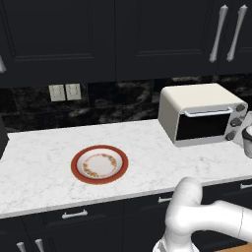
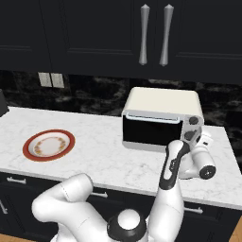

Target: Pick up the kebab skewer and baguette bread, and place them inside the toaster oven. Close the toaster oven door and start by setting the timer.

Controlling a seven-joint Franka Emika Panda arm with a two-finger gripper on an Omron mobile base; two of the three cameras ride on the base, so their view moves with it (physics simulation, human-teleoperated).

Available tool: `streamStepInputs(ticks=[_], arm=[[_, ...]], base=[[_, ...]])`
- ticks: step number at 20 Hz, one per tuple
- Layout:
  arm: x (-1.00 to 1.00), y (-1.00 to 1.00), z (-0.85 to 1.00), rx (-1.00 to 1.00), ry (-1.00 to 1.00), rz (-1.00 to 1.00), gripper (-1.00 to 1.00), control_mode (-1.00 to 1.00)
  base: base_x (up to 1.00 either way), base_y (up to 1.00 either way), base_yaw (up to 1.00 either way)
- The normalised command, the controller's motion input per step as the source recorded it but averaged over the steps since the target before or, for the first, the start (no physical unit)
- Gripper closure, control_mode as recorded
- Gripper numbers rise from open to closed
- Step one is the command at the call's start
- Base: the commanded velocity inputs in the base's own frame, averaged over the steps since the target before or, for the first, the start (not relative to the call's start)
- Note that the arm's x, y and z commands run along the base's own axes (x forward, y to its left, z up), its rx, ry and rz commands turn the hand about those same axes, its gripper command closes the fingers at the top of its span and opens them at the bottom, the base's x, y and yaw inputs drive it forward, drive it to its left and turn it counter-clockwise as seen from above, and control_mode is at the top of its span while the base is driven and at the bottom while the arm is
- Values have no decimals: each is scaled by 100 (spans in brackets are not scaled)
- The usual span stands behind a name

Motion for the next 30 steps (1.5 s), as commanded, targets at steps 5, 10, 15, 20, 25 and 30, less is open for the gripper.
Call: streamStepInputs(ticks=[5, 10, 15, 20, 25, 30], arm=[[7, -1, -12, 0, 0, 0, -100, -100], [1, 0, -1, 0, 0, 0, -100, -100], [0, 0, 1, -2, -2, 0, -100, -100], [0, 0, 7, -4, -2, 0, -100, -100], [0, 8, 6, -5, 0, 0, -100, -100], [0, 16, 2, -3, 0, 0, -100, -100]], base=[[0, 0, 0], [0, 0, 0], [0, 0, 0], [0, 0, 0], [0, 0, 0], [0, 0, 0]])
